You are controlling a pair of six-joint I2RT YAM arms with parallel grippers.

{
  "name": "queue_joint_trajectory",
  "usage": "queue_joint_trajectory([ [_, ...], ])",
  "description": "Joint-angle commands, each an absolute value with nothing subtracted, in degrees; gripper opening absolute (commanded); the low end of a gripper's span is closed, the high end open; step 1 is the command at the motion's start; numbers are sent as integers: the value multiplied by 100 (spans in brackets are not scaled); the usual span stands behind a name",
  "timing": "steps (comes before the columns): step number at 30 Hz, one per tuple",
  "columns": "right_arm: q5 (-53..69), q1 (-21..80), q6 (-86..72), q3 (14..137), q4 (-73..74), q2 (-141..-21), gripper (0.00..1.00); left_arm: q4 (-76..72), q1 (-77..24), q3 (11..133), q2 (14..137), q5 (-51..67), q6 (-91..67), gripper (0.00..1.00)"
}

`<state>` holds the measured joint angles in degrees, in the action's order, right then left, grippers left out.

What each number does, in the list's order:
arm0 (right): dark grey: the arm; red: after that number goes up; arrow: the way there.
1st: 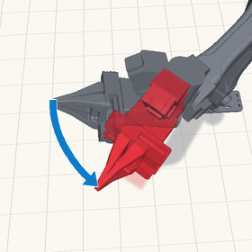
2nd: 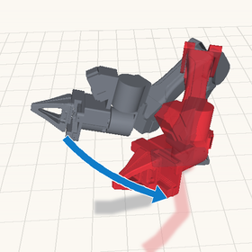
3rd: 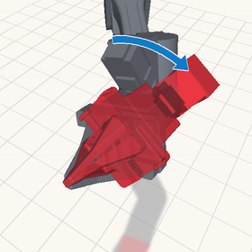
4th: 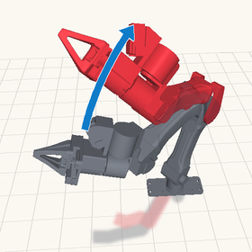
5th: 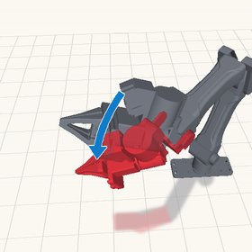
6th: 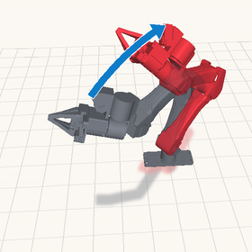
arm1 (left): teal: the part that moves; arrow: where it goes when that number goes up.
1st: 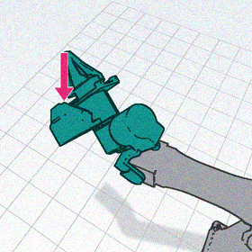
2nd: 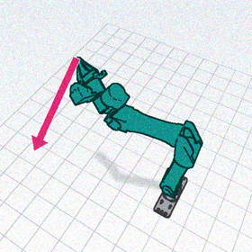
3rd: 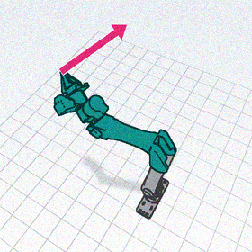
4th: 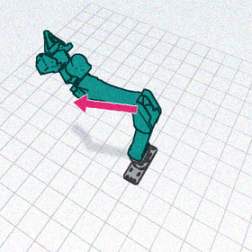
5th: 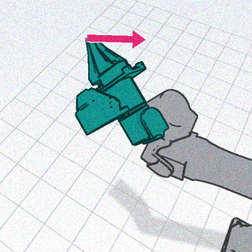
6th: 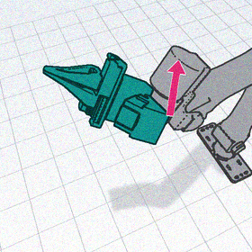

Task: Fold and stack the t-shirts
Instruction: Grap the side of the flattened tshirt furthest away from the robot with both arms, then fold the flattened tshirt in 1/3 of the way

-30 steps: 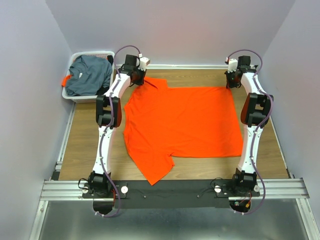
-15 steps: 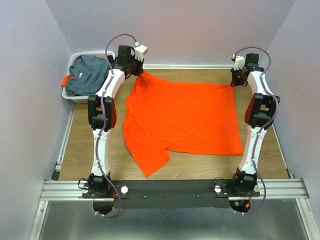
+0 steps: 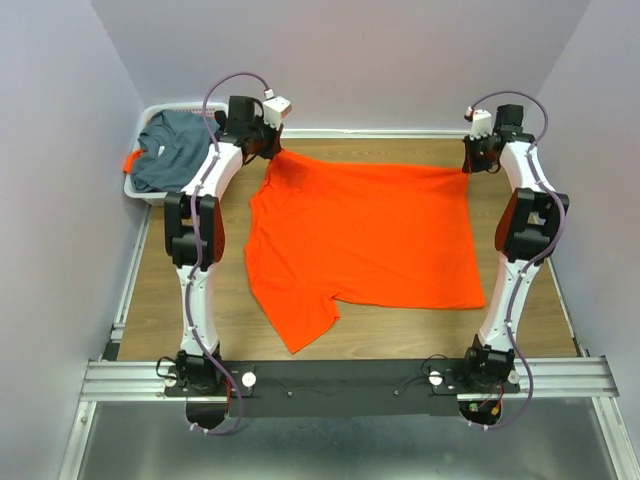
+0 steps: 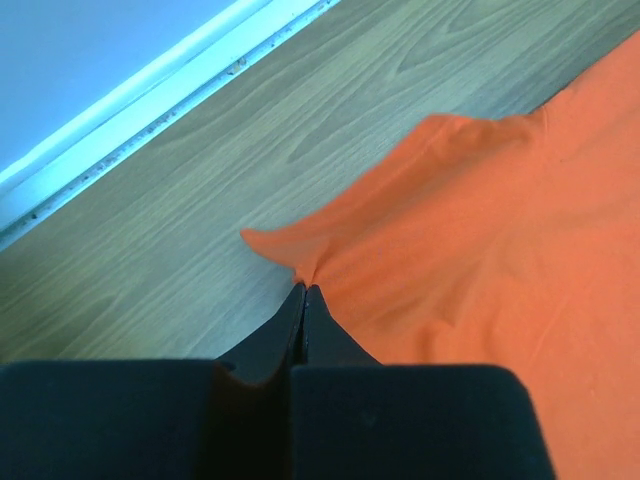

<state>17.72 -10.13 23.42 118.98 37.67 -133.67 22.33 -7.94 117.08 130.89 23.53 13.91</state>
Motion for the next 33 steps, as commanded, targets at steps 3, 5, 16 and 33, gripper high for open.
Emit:
queue_joint_trajectory([
  [3, 1942, -1072, 2566, 11514, 3850, -12806, 1, 1951, -703, 11040, 12288, 2558, 1582, 0],
  [5, 1942, -1081, 2584, 11356, 3858, -12683, 1, 1942, -694, 10882, 12121, 2584, 1791, 0],
  [16, 1978, -1116, 2830, 10512, 3858, -12094, 1, 1793, -668, 9309, 11233, 2514, 1960, 0],
  [33, 2030, -1134, 2971, 10028, 3841, -12138, 1, 1345, -835, 7743, 10846, 2382, 1064, 0],
])
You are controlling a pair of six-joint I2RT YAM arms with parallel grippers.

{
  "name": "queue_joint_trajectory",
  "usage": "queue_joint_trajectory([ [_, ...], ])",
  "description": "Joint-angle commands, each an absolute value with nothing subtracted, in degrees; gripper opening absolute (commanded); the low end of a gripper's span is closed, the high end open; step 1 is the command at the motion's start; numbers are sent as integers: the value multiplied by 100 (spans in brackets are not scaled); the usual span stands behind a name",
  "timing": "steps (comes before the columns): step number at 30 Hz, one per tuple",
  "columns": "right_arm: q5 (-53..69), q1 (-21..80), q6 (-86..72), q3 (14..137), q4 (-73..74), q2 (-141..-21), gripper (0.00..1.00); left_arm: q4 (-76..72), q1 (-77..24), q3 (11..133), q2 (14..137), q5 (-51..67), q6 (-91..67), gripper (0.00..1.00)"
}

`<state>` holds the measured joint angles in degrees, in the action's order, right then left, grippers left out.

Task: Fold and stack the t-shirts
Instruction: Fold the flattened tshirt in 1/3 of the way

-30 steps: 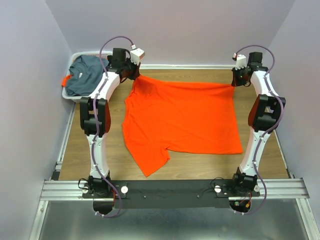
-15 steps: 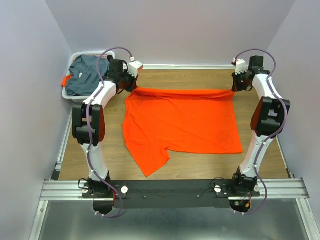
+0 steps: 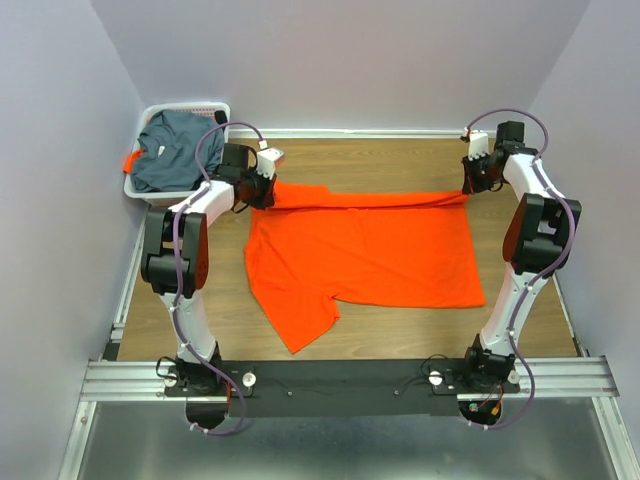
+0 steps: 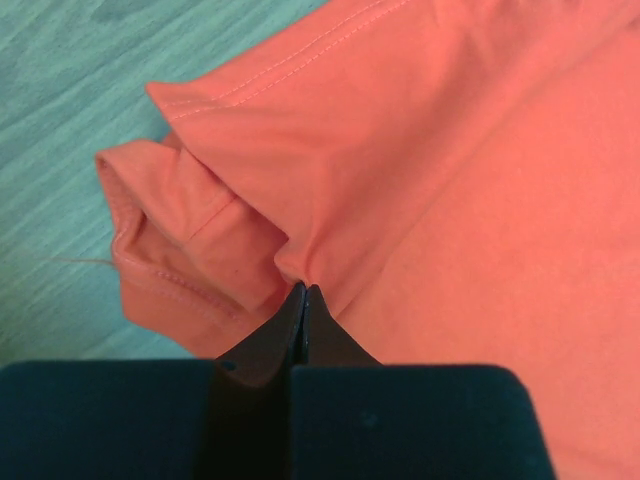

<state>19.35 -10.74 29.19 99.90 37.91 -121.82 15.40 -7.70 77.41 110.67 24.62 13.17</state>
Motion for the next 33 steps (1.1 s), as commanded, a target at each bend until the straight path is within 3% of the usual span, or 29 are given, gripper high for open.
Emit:
queue_joint_trajectory([
  [1, 2030, -1142, 2962, 10054, 3850, -12138, 1, 1362, -861, 7752, 10837, 2364, 1029, 0],
  [33, 2021, -1239, 3524, 9088, 3850, -11874, 0, 1696, -932, 7110, 10872, 1969, 1186, 0],
])
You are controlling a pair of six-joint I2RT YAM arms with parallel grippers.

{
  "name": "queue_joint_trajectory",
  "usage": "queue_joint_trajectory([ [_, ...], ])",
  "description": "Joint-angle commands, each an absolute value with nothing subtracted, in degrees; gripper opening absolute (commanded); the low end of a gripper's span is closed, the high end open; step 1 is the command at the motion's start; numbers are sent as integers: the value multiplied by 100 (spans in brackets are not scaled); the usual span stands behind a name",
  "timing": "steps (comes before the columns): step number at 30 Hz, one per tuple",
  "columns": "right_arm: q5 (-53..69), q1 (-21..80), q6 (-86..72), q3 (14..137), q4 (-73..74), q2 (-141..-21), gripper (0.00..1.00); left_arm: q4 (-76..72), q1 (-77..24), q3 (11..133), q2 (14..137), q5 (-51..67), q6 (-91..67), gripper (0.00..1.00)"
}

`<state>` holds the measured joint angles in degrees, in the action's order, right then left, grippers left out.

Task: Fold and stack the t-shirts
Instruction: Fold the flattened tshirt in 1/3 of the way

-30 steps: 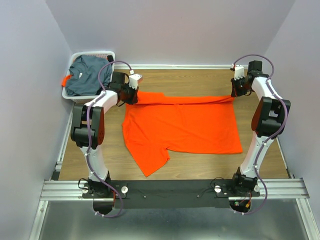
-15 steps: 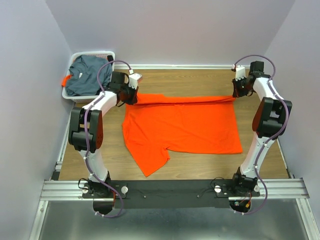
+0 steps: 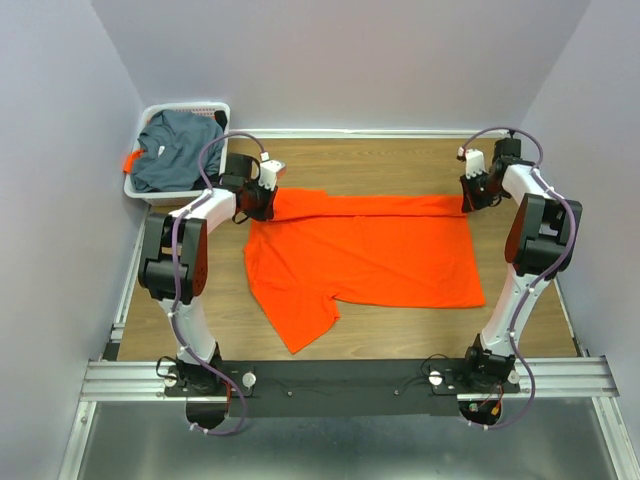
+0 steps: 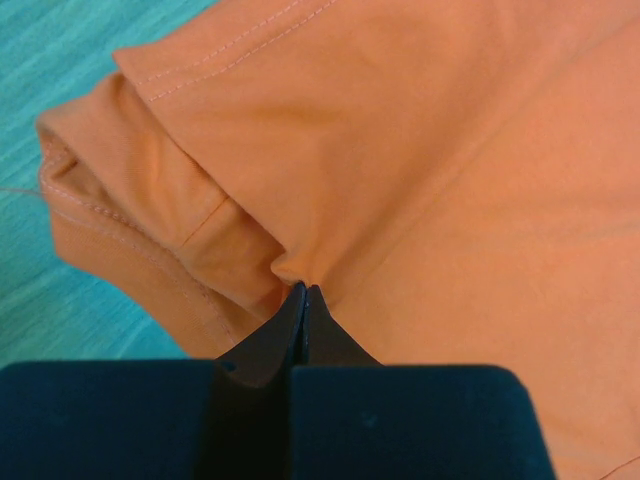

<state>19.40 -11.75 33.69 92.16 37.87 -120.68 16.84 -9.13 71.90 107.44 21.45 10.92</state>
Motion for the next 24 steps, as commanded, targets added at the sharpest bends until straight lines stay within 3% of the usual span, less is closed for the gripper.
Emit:
queue_joint_trajectory([
  [1, 2030, -1239, 3524, 9070, 3850, -11883, 1, 1705, -932, 7110, 10898, 1969, 1187, 0],
  [17, 2021, -1239, 3551, 9132, 3885, -11883, 4, 1968, -949, 7163, 11030, 2153, 1335, 0],
  [18, 2013, -1239, 3568, 9123, 3902, -11865, 7, 2030, -949, 7189, 11022, 2223, 1397, 0],
  [21, 2013, -1239, 3586, 9114, 3937, -11734, 34, 2355, -914, 7479, 10864, 2618, 1687, 19],
  [22, 2047, -1239, 3577, 9140, 3938, -11655, 48, 2408, -905, 7671, 10776, 2724, 1714, 29],
  [23, 2065, -1239, 3551, 9167, 3946, -11620, 57, 2434, -897, 7803, 10767, 2742, 1714, 32],
  [24, 2092, -1239, 3516, 9228, 3946, -11593, 61, 2478, -888, 7970, 10784, 2760, 1714, 35],
])
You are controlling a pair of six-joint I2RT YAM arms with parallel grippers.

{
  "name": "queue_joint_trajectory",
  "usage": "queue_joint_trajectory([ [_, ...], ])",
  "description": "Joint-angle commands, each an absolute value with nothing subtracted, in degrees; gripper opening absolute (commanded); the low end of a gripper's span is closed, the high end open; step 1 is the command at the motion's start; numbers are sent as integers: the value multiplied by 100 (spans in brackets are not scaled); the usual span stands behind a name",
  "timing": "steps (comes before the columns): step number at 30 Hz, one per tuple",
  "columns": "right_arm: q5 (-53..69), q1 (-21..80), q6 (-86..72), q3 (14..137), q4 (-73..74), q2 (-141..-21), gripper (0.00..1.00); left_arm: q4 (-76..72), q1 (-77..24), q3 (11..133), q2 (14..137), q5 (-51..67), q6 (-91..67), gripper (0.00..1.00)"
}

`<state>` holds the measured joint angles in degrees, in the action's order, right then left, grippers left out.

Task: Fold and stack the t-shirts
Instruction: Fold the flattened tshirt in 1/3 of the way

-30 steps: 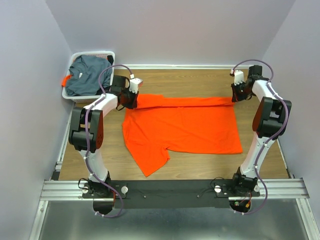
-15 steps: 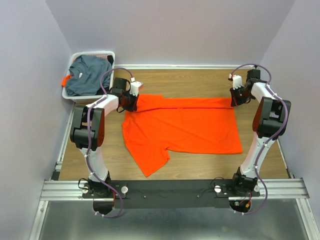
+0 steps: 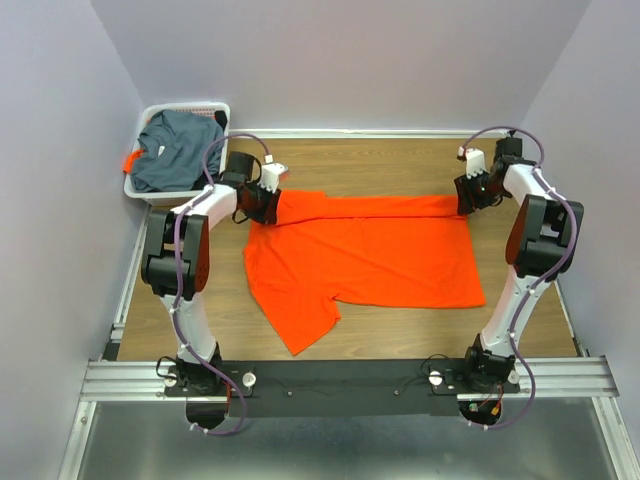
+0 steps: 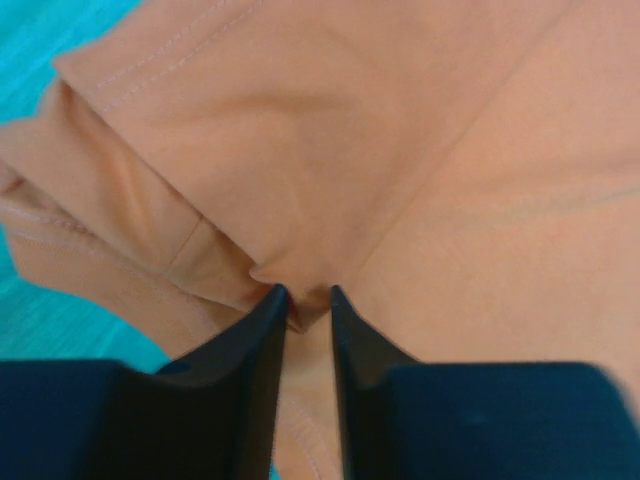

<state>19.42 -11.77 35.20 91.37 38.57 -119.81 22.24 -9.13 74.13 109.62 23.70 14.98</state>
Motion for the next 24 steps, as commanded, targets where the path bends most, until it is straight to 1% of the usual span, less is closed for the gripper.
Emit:
queue_joint_trajectory([
  [1, 2118, -1239, 3411, 9272, 3946, -11558, 62, 2583, -879, 8328, 10819, 2786, 1696, 38],
  [4, 2197, -1239, 3261, 9518, 3981, -11523, 68, 2750, -844, 9093, 11161, 2751, 1661, 41],
  [6, 2285, -1239, 3156, 9667, 4025, -11514, 69, 2900, -800, 9577, 11511, 2760, 1609, 41],
  [11, 2391, -1239, 3032, 9809, 4236, -11540, 67, 2971, -765, 10264, 12146, 2751, 1468, 41],
  [17, 2364, -1239, 3067, 9729, 4280, -11514, 66, 2927, -756, 10608, 12542, 2628, 1362, 42],
  [24, 2373, -1239, 3085, 9729, 4342, -11523, 66, 2962, -729, 10705, 12902, 2487, 1283, 44],
])
